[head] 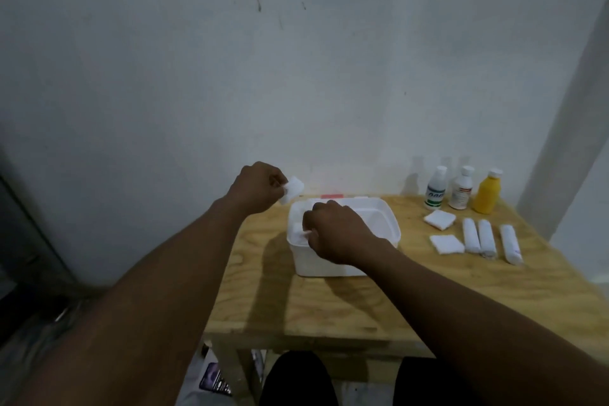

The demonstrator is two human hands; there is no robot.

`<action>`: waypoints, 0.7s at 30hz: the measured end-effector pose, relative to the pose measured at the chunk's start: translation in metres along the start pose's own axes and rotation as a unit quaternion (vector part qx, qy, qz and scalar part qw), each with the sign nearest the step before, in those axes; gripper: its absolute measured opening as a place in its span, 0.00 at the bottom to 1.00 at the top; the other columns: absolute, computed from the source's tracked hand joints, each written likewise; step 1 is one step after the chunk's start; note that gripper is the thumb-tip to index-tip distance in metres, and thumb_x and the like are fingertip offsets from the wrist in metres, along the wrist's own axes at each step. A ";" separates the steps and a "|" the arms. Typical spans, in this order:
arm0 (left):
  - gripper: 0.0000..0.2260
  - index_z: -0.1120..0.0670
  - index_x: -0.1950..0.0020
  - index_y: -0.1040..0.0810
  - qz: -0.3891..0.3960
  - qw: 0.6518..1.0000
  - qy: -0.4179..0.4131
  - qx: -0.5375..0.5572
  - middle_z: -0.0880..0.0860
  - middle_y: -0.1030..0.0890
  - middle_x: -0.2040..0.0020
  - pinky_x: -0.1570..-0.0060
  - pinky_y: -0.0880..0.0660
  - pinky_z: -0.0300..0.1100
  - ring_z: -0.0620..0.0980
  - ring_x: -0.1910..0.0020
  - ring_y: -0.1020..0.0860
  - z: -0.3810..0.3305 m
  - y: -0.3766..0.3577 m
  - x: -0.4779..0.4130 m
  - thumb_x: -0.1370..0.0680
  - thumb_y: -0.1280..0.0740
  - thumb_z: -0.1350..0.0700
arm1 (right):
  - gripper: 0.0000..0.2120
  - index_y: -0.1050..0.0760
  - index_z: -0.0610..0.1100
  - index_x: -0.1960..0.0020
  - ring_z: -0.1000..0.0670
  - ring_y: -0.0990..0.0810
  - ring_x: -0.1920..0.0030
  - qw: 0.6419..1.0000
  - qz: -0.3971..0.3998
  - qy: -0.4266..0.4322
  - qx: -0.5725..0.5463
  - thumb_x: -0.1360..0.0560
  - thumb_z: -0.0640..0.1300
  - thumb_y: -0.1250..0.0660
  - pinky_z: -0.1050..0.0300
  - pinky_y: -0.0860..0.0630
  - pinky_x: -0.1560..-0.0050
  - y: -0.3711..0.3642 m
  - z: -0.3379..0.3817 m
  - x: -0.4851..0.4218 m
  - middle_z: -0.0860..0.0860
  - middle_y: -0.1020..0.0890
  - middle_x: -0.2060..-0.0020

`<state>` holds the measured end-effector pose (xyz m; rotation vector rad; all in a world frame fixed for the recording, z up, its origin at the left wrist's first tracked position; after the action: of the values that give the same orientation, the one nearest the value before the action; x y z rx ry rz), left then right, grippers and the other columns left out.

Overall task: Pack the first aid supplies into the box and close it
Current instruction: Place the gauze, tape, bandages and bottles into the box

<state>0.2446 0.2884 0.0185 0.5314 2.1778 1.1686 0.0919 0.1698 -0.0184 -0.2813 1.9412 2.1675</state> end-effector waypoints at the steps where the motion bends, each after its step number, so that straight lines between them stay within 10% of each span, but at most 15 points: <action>1: 0.07 0.53 0.48 0.14 0.003 1.000 -0.003 0.006 0.49 0.16 0.55 0.53 0.26 0.40 0.47 0.55 0.20 0.000 -0.002 0.001 0.25 0.27 0.58 | 0.13 0.21 0.46 0.42 0.42 0.24 0.46 1.000 0.009 -0.001 0.009 0.23 0.45 0.39 0.50 0.27 0.50 -0.002 0.001 0.000 0.46 0.20 0.47; 21: 0.11 0.48 0.41 0.17 0.118 0.979 -0.053 -0.155 0.51 0.17 0.42 0.48 0.21 0.46 0.51 0.46 0.19 -0.017 -0.048 0.012 0.22 0.31 0.54 | 0.15 0.16 0.48 0.53 0.47 0.20 0.54 0.983 -0.062 -0.111 -0.131 0.30 0.48 0.41 0.47 0.21 0.51 0.007 -0.055 0.012 0.51 0.15 0.56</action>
<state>0.2215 0.2597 -0.0181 0.7098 1.8306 1.5360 0.0783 0.1151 -0.0207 -0.1885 1.4842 2.2607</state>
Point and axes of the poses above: each hand's wrist, its own x-axis away from the middle knuckle, its own y-axis out of the back of the hand, z = x × y, the point moved 2 cm from there along -x, towards the middle knuckle
